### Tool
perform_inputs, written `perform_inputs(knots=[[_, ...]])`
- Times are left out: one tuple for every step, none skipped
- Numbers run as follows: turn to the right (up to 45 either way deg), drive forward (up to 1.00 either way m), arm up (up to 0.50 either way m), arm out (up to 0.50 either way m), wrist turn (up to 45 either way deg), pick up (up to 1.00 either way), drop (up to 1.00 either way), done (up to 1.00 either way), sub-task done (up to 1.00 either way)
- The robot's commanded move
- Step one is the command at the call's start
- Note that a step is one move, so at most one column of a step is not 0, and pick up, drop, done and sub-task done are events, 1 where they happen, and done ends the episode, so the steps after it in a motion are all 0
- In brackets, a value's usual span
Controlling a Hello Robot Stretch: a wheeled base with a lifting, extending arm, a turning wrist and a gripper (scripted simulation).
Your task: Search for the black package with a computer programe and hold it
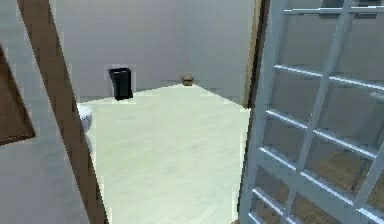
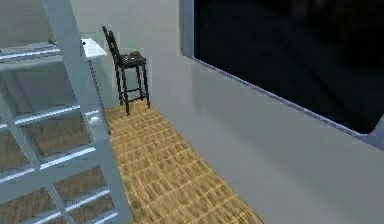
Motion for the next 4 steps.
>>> perform_inputs(knots=[[0.0, 1.0, 0.0, 0.0, 0.0, 0.0, 0.0, 0.0, 0.0], [9.0, 0.0, 0.0, 0.0, 0.0, 0.0, 0.0, 0.0, 0.0], [0.0, 0.4, 0.0, 0.0, 0.0, 0.0, 0.0, 0.0, 0.0], [12.0, 0.0, 0.0, 0.0, 0.0, 0.0, 0.0, 0.0, 0.0]])
